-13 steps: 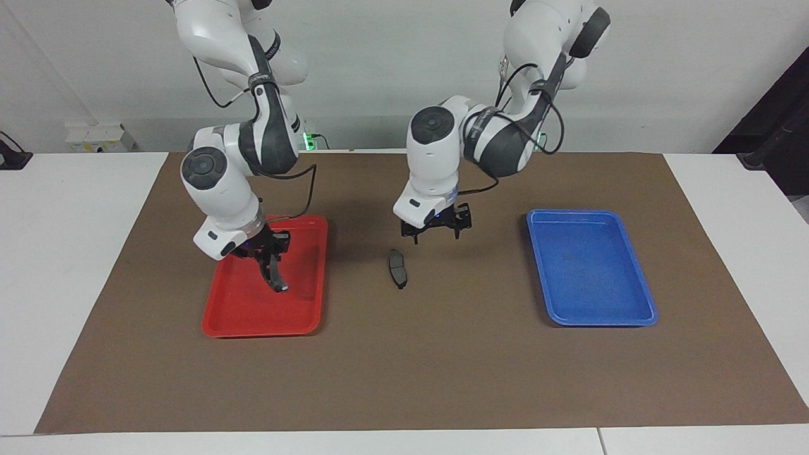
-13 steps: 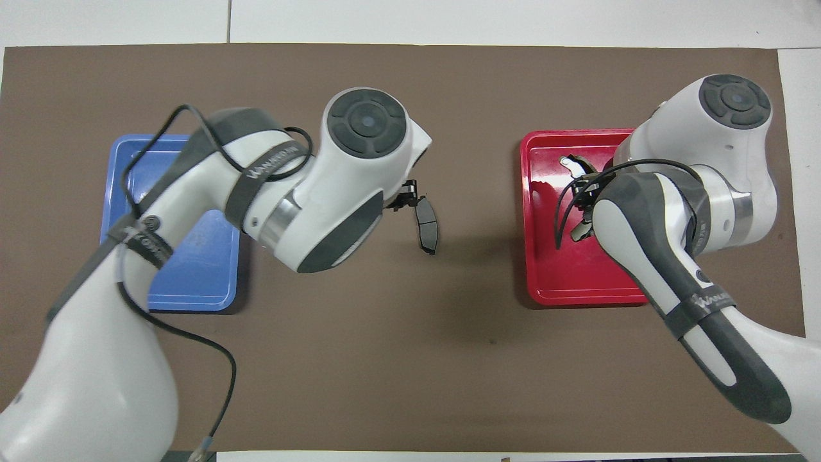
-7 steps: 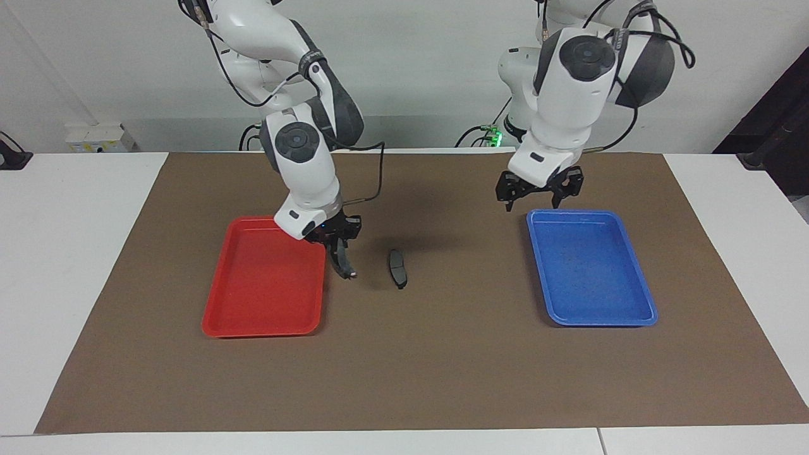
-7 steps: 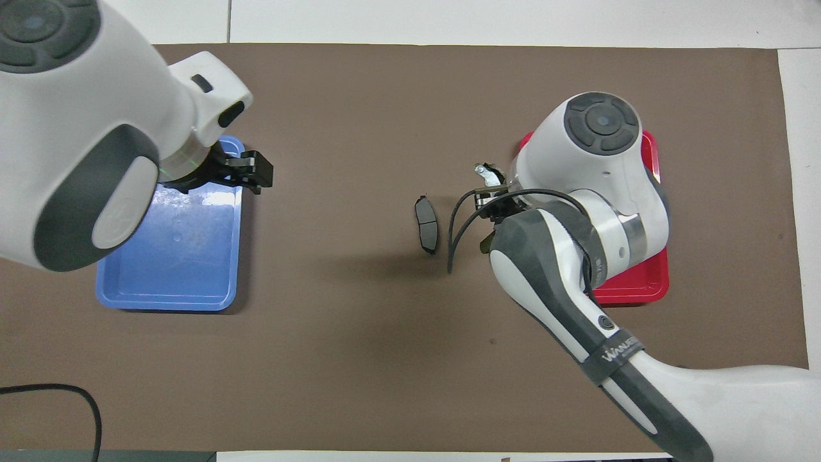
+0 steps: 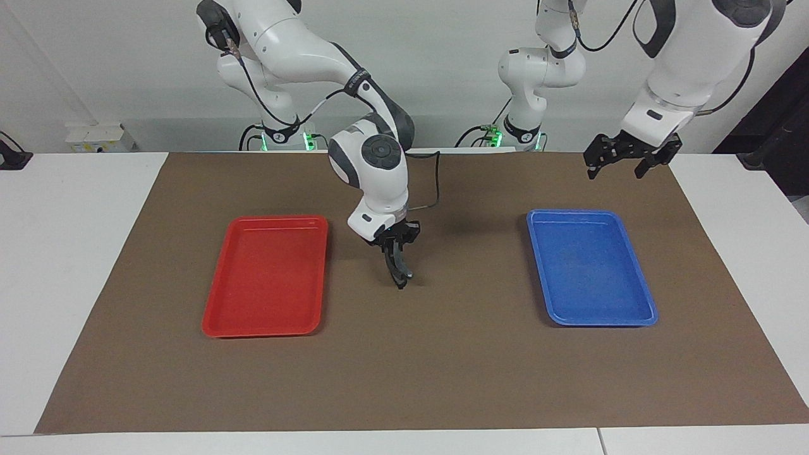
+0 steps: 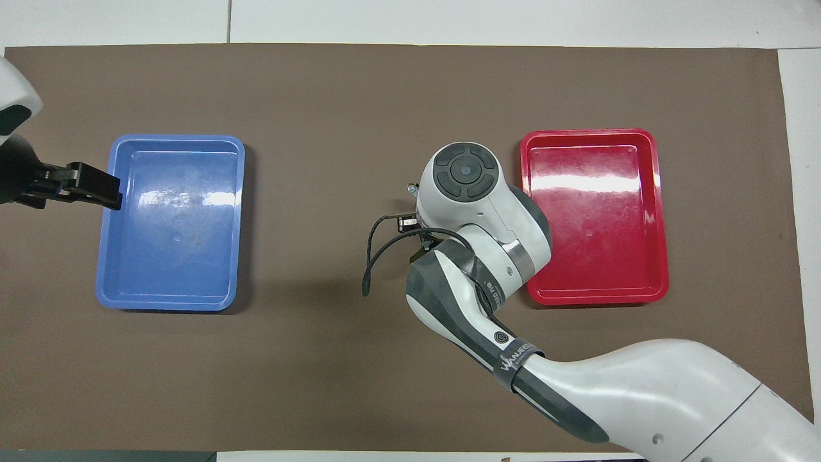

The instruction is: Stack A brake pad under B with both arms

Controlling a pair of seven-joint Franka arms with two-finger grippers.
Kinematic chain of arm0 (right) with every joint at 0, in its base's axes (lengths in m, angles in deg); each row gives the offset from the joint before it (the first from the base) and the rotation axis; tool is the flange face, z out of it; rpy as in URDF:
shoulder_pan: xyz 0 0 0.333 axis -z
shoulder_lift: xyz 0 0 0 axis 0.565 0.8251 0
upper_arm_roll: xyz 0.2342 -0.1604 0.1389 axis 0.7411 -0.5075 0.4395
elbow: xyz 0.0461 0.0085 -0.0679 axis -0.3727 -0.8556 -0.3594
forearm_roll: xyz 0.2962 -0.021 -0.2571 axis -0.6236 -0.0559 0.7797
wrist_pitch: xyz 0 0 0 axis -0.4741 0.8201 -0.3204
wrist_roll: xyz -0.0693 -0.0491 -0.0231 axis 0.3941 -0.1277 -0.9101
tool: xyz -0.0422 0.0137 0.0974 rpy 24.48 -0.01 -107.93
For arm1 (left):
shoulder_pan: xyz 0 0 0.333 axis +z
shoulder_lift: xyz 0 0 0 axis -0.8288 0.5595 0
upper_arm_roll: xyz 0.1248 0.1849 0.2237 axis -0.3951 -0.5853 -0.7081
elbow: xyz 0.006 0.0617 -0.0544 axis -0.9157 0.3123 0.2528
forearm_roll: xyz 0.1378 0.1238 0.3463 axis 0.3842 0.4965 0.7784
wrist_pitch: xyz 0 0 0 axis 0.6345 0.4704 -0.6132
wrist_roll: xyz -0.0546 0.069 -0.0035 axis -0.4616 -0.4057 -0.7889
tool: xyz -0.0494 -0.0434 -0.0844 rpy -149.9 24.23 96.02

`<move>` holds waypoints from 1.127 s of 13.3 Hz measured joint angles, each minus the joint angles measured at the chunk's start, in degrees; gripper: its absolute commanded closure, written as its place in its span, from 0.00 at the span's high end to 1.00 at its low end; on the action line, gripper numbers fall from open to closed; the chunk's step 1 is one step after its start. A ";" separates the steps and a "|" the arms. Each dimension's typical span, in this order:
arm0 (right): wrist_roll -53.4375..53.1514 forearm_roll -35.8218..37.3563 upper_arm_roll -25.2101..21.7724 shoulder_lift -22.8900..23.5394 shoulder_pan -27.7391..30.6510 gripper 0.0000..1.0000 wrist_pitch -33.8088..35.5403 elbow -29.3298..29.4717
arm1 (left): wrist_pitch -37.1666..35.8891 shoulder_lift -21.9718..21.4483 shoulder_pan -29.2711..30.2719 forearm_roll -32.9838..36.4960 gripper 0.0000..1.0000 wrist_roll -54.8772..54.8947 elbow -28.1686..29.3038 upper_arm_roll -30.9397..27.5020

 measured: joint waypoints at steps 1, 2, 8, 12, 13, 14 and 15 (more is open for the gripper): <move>0.00 0.07 0.01 0.52 -0.03 0.00 -0.90 -0.03 | 0.00 -0.06 0.30 -0.14 1.00 0.30 0.20 0.01; 0.00 0.26 0.02 1.06 -0.08 0.00 -2.09 -0.06 | 0.00 -0.07 0.28 -0.16 1.00 0.31 0.40 0.23; 0.51 2.74 0.02 2.77 -0.11 0.00 -4.34 -0.13 | 0.34 -1.83 0.28 -0.18 1.00 0.26 0.52 1.60; 3.19 2.77 0.00 2.78 0.09 0.00 -4.30 -0.51 | 1.35 -2.12 0.19 -0.18 1.00 0.00 0.74 2.21; 3.55 2.77 -0.03 2.78 0.17 0.00 -4.30 -0.62 | 1.48 -2.12 0.17 -0.18 1.00 -0.12 0.79 2.31; 3.67 2.77 -0.06 2.78 0.18 0.00 -4.30 -0.68 | 1.52 -2.12 0.18 -0.18 1.00 -0.14 0.88 2.31; 3.74 2.77 -0.07 2.78 0.18 0.00 -4.30 -0.70 | 1.52 -2.11 0.20 -0.18 1.00 -0.14 1.09 2.22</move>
